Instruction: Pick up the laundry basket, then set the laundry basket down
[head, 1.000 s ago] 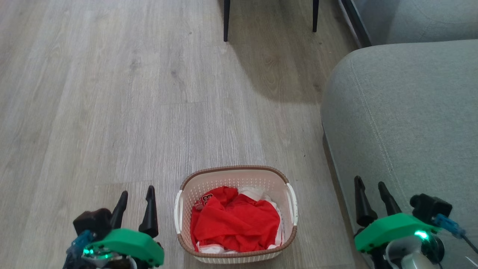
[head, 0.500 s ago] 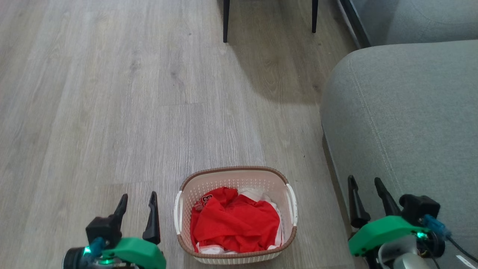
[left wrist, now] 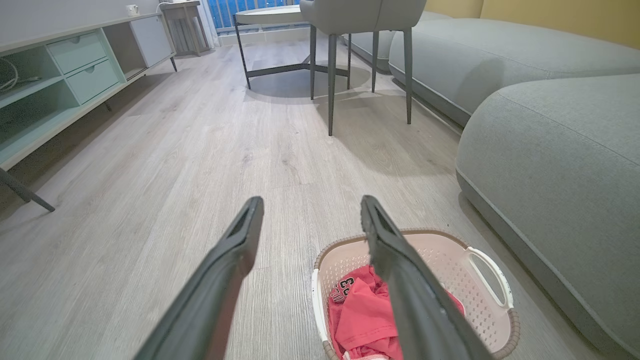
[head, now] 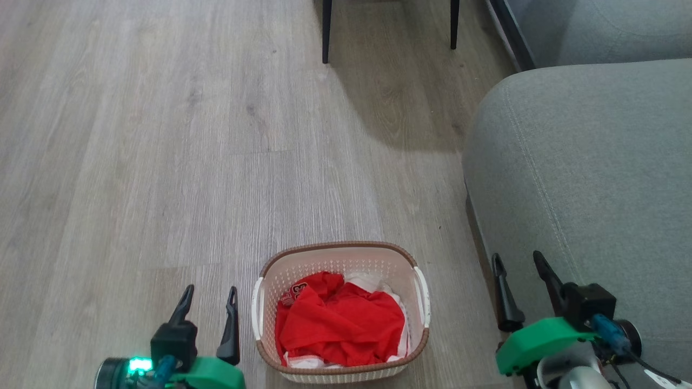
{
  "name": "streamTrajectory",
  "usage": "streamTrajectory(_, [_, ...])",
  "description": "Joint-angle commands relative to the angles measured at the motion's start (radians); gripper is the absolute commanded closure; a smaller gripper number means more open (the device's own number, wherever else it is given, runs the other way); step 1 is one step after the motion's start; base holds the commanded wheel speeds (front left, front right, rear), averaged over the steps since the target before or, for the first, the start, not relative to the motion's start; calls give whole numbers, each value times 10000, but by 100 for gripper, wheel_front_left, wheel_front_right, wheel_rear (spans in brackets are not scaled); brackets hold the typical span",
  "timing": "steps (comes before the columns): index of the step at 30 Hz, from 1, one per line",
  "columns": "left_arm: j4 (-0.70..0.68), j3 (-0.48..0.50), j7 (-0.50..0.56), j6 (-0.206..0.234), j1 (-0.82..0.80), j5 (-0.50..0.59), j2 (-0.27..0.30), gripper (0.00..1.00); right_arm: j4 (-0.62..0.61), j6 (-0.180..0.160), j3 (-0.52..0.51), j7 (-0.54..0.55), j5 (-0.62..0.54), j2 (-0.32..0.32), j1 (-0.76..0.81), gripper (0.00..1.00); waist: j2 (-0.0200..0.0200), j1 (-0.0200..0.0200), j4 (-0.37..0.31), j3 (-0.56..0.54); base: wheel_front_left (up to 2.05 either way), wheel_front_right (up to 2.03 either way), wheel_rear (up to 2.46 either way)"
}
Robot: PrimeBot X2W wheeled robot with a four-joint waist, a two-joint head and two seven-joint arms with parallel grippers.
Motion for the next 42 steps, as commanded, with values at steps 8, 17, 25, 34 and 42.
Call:
streamTrajectory(8, [-226,425,-114,13,-303,143,58,0,-358,25,237,-132,-92,-118,-143,0,-1,0,-4,26,0,0,0])
streamTrajectory(17, [-182,483,-114,-35,-315,183,29,0,-312,25,227,-132,-71,-118,-166,0,-1,0,-18,29,0,0,0])
streamTrajectory(25, [-177,518,-114,-56,-326,215,2,0,-299,25,202,-132,-86,-118,-174,0,-1,0,-14,76,0,0,0])
streamTrajectory(34, [-210,535,-114,-74,-370,205,-36,0,-306,25,169,-132,-120,-118,-225,0,-1,0,-11,279,0,0,0])
streamTrajectory(42, [-112,530,-115,-134,-696,109,-81,0,-194,25,134,-132,-106,-118,-629,0,-1,0,-66,971,0,0,0])
